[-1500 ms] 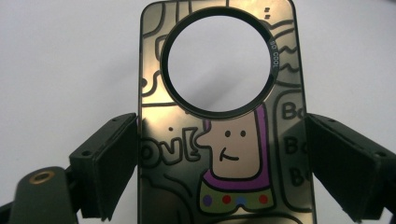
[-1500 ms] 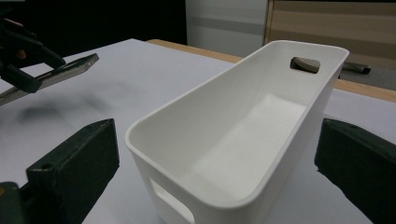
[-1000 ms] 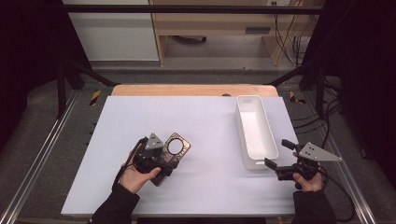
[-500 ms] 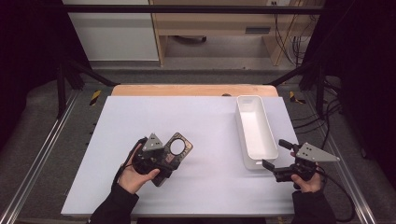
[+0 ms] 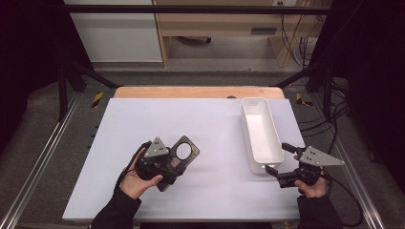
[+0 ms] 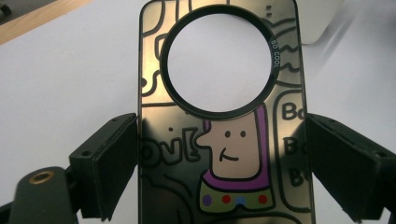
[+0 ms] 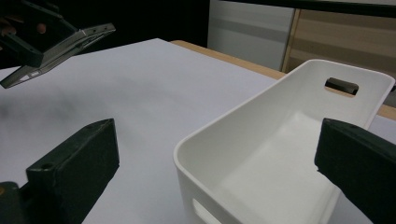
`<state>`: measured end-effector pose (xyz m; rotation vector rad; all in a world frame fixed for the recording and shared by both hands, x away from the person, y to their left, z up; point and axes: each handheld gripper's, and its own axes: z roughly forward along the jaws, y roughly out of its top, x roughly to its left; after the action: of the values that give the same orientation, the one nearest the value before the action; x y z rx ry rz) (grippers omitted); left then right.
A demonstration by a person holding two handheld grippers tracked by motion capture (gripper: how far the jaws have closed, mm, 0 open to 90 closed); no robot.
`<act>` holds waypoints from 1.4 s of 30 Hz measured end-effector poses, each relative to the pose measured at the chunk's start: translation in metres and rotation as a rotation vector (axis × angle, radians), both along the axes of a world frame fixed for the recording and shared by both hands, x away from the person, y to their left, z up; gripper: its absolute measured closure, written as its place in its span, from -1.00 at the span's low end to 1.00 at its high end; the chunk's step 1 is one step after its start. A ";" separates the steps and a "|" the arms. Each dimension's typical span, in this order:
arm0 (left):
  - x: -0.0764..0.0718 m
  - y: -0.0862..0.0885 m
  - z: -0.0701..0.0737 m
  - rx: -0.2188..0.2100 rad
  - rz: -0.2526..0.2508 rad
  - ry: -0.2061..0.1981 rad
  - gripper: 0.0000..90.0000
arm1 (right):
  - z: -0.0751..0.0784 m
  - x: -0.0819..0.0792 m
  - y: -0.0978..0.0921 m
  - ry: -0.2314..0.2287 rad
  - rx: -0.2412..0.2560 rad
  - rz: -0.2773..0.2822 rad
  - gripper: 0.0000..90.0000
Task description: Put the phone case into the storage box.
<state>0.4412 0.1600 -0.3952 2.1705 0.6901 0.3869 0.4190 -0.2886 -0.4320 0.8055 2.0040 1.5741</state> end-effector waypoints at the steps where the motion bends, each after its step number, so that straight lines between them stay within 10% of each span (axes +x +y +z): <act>1: 0.000 0.000 0.000 0.000 -0.005 0.001 -0.74 | 0.000 0.000 0.001 -0.002 -0.002 0.003 -0.99; 42: -0.008 -0.029 0.003 0.032 -0.247 0.000 -0.74 | 0.019 -0.005 0.054 -0.022 -0.126 0.200 -0.99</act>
<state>0.4335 0.1314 -0.3917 2.2524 0.4103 0.2691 0.4144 -0.2347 -0.4128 0.5527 2.1997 1.5357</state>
